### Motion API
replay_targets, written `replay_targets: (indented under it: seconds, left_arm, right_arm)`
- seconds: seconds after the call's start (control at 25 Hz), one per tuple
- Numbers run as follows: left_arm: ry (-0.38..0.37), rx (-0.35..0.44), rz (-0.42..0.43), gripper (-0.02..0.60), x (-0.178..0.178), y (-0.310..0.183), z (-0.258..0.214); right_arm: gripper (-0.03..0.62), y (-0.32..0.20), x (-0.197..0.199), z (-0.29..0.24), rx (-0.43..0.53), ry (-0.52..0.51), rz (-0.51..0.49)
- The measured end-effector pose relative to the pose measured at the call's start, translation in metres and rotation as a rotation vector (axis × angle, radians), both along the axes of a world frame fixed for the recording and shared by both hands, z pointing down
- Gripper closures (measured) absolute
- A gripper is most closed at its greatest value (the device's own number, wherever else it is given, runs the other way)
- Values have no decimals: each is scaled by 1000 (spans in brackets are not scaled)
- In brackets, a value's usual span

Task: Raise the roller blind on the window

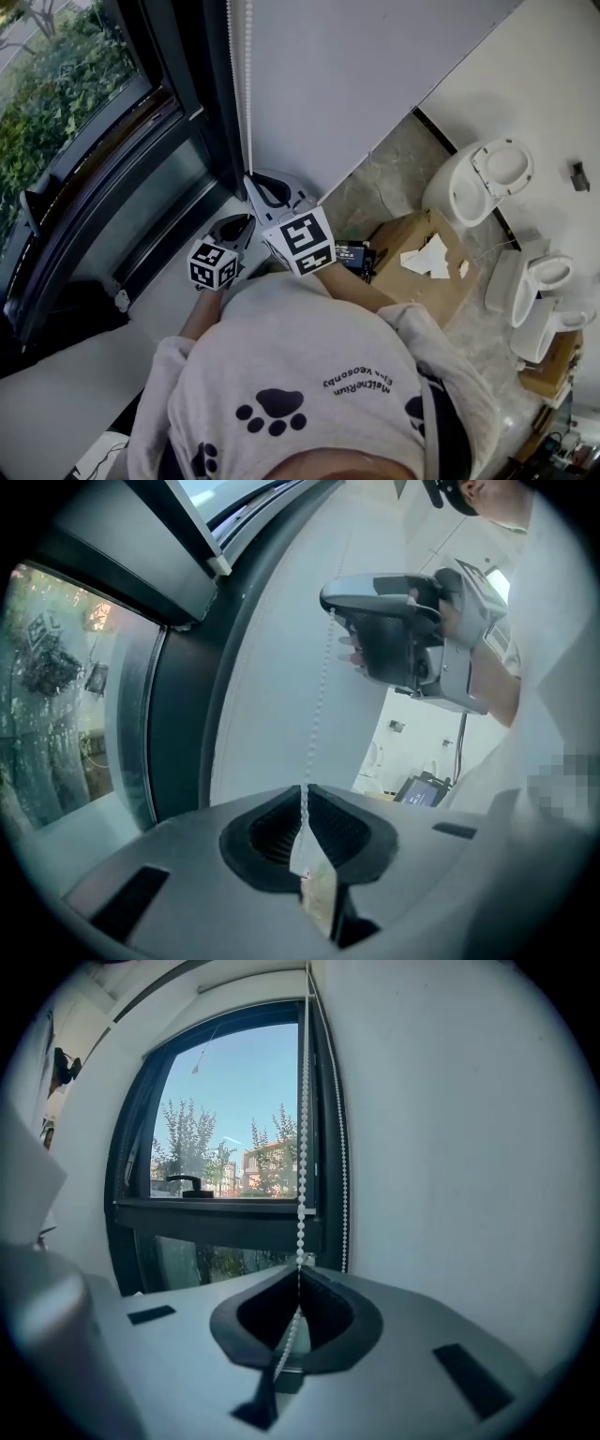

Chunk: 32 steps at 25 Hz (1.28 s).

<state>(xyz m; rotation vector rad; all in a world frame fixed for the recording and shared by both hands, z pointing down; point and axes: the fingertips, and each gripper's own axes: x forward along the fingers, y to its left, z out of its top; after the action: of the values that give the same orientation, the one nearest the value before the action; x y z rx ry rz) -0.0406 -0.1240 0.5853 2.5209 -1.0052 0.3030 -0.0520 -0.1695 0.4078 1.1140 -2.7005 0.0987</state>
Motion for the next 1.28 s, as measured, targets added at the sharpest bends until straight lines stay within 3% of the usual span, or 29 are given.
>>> replay_targets:
  seconds: [0.04, 0.12, 0.16, 0.32, 0.56, 0.68, 0.88, 1.28]
  left_arm:
    - [-3, -4, 19, 558, 2, 2, 0]
    - [6, -11, 42, 447, 4, 4, -5]
    - [21, -11, 40, 436, 4, 3, -10]
    - [104, 41, -16, 437, -8, -7, -53]
    - [197, 252, -80, 439, -34, -19, -162]
    - [181, 353, -53, 472, -32, -21, -219]
    - [160, 462, -1, 476, -18, -25, -294]
    - [127, 523, 24, 506, 4, -50, -346]
  right_arm:
    - [585, -1, 0, 0, 2, 1, 1]
    - [583, -2, 1, 0, 3, -3, 3]
    - [585, -3, 2, -1, 3, -5, 4]
    - [585, -4, 4, -1, 3, -10, 5]
    - [585, -4, 2, 0, 2, -17, 4]
    - [585, -3, 2, -1, 8, -17, 5]
    - [585, 1, 1, 3, 2, 1, 4]
    - [583, 3, -3, -2, 21, -26, 6]
